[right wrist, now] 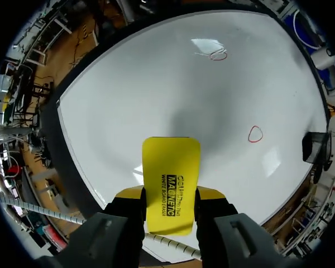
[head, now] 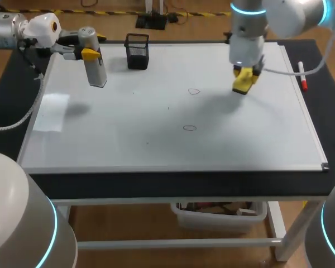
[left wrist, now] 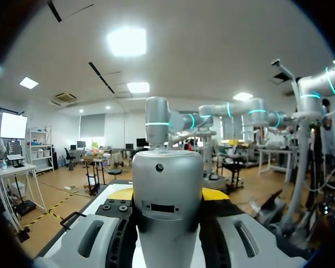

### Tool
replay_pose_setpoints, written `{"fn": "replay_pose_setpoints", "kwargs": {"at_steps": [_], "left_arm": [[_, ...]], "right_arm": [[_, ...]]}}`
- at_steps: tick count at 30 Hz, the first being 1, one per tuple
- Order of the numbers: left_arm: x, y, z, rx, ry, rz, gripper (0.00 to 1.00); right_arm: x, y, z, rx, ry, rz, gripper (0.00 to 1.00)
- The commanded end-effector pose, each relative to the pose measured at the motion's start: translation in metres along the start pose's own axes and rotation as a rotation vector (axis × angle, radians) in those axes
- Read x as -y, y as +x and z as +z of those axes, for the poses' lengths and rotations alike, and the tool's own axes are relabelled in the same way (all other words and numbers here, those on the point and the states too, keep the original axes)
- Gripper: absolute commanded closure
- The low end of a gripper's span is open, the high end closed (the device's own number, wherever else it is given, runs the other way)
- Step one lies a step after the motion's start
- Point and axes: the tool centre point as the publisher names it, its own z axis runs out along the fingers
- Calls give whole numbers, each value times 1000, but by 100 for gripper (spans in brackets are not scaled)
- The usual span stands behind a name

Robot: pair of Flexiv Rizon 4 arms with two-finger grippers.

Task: Pick up the inspection probe, press it on each red-marked spot on the whiteboard one by one, put down the probe, pick up the eraser, and wipe off all the red marks.

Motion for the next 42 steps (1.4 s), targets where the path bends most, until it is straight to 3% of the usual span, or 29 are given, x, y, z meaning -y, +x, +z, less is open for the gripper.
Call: {"fn": "replay_pose_setpoints", "kwargs": {"at_steps": [1,12,33,42], "left_arm": [[2,2,1,4,-3,2,100],[2,2,1,4,-3,2,100],[2,2,1,4,-3,2,100],[9,17,63,-111,28,51,100]], "right_arm": [[14,25,4,-5,-15,20,100],[33,51,19,-57,-27,86,100],[35,55,18,-60,-27,95,100],[35,55,18,-60,-27,95,100]]}}
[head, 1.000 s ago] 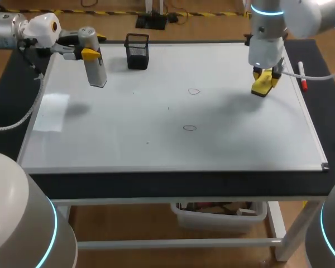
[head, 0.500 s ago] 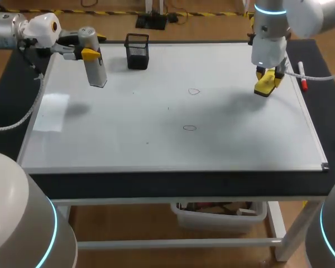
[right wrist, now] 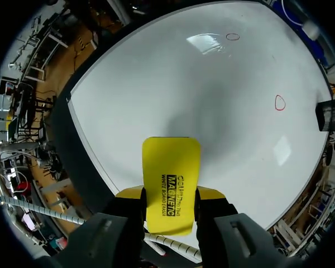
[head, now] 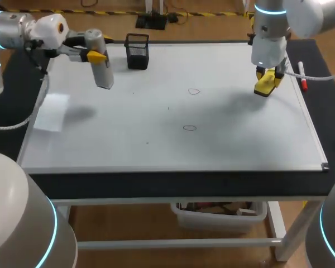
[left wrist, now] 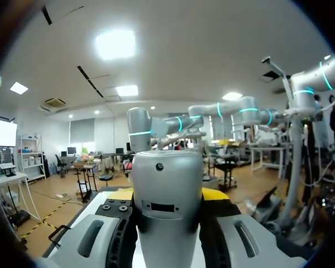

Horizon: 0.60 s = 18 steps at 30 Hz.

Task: Pick up the inspection probe, press it on each red-marked spot on the whiteboard one by one, put down the probe, pick up the eraser, and wipe off all the red marks.

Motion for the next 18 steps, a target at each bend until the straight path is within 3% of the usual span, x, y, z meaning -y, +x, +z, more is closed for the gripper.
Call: {"fn": "replay_pose_setpoints", "kwargs": {"at_steps": [1,9,18], "left_arm": [[1,-4,37,-31,14,10,100],[-8,-11,97,-85,51,-11,100],[-19,-24,149,-76,62,-37,100]], "right_arm": [[1,0,-1,-2,1,-2,100],[1,0,-1,-2,1,-2,100],[1,0,-1,-2,1,-2,100]]}}
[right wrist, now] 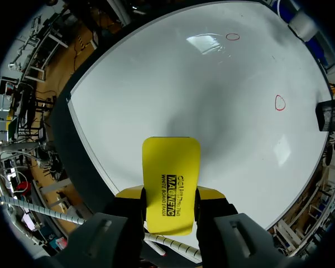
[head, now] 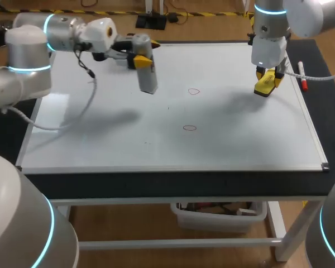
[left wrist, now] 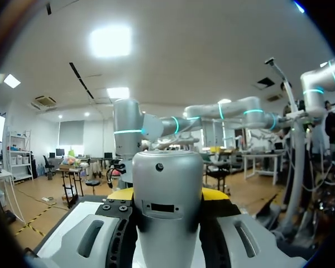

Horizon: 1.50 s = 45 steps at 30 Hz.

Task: Pick up the inspection probe, press it on each red-marked spot on the whiteboard one by one, put down the probe, pick up the eraser, and wipe off all the red marks.

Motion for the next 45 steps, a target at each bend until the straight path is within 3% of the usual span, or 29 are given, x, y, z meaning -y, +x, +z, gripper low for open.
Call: {"fn": "replay_pose_setpoints", "kwargs": {"at_steps": [1,14,22,45], "left_arm": [[-7,-12,28,6,4,-5,100],[-28,-52,67,52,-2,-20,100],[-47,-75,90,40,-10,-28,100],[-79,-110,103,57,23,-21,100]], "right_arm": [[1,0,-1,-3,1,-2,100],[1,0,-1,-3,1,-2,100],[1,0,-1,-3,1,-2,100],[1,0,-1,-3,1,-2,100]]}}
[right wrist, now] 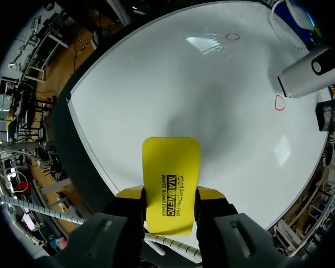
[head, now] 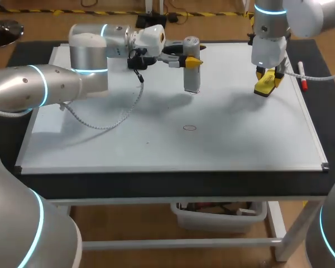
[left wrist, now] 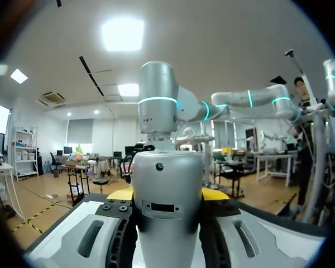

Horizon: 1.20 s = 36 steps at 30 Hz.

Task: Pick up the inspection probe, press it on each red-marked spot on the whiteboard one by one, put down the probe, pick up the eraser, and wipe off all the red marks.

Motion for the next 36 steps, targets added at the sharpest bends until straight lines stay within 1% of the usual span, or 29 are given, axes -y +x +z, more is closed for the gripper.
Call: {"fn": "replay_pose_setpoints", "kwargs": {"at_steps": [1,26,36], "left_arm": [[-7,-12,3,-16,10,-10,100],[-26,-30,3,2,-4,-68,100],[-30,-30,3,5,-6,-84,100]], "right_arm": [[1,0,-1,-3,1,-2,100],[1,0,-1,-3,1,-2,100],[1,0,-1,-3,1,-2,100]]}}
